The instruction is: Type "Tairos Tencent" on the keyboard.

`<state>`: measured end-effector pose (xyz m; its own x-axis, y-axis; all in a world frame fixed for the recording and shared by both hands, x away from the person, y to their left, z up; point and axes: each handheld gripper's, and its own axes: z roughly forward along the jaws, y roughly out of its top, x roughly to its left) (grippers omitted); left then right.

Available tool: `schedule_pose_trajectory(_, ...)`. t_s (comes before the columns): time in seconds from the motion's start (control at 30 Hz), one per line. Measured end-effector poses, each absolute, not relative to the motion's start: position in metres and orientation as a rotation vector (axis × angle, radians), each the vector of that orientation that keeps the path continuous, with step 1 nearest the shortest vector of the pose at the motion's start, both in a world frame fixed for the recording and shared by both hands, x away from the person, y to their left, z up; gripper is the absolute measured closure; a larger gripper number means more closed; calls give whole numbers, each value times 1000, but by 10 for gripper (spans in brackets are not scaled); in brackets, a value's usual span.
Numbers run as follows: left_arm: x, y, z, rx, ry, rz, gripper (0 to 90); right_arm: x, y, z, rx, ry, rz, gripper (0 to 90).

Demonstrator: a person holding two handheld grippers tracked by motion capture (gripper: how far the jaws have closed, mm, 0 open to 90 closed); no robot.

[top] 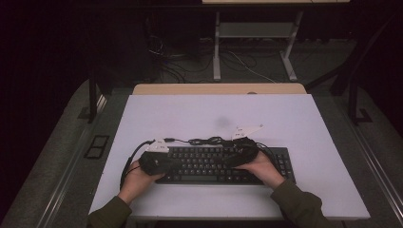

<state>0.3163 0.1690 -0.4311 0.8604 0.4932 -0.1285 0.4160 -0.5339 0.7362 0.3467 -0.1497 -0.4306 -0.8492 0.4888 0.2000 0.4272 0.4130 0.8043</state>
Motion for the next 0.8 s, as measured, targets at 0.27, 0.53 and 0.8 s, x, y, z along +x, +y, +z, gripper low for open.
schedule_pose_trajectory(0.27, 316, 171, -427, 2190, 651, 126, 892, 347, -150, -430, 841, 2583, 1443, 226)
schedule_pose_trajectory(0.53, 315, 172, -425, 2177, 647, 126, 892, 347, -150, -431, 840, 2583, 1441, 226)
schedule_pose_trajectory(0.8, 310, 170, -420, 2169, 640, 114, 892, 347, -150, -430, 842, 2580, 1443, 226)
